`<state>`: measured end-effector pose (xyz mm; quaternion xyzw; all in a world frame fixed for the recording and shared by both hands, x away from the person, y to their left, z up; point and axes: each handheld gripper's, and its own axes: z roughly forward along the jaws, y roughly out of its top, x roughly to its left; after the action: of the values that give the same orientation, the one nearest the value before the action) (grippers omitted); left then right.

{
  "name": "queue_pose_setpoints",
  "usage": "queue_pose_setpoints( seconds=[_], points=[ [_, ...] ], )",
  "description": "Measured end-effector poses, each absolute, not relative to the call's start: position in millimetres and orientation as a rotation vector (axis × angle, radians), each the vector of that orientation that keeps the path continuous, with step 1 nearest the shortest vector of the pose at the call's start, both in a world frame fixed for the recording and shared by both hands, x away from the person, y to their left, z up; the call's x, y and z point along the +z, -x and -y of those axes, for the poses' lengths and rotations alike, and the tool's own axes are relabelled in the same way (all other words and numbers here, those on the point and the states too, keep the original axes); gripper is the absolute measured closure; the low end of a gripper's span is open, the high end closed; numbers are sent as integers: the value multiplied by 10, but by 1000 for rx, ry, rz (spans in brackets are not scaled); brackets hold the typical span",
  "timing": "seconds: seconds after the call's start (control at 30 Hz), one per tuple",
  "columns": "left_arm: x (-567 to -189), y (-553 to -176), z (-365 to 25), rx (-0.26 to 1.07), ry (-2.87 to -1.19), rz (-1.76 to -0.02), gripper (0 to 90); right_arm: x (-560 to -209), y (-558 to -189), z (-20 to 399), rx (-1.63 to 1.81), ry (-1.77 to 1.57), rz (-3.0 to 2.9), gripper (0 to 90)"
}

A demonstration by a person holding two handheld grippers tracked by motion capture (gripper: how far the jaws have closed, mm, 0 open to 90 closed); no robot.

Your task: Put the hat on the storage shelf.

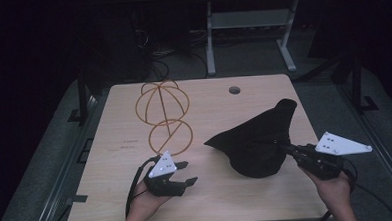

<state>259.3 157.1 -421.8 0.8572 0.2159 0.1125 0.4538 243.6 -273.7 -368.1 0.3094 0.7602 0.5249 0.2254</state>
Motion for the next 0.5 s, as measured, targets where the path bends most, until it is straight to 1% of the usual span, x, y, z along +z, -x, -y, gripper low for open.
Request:
queue_pose_setpoints(
  seconds=[0.5],
  points=[
    [-4304, -2613, -1619, 308, -2125, -551, 379, -3337, -2517, 2651, 1400, -768, -2123, 882]
  ],
)
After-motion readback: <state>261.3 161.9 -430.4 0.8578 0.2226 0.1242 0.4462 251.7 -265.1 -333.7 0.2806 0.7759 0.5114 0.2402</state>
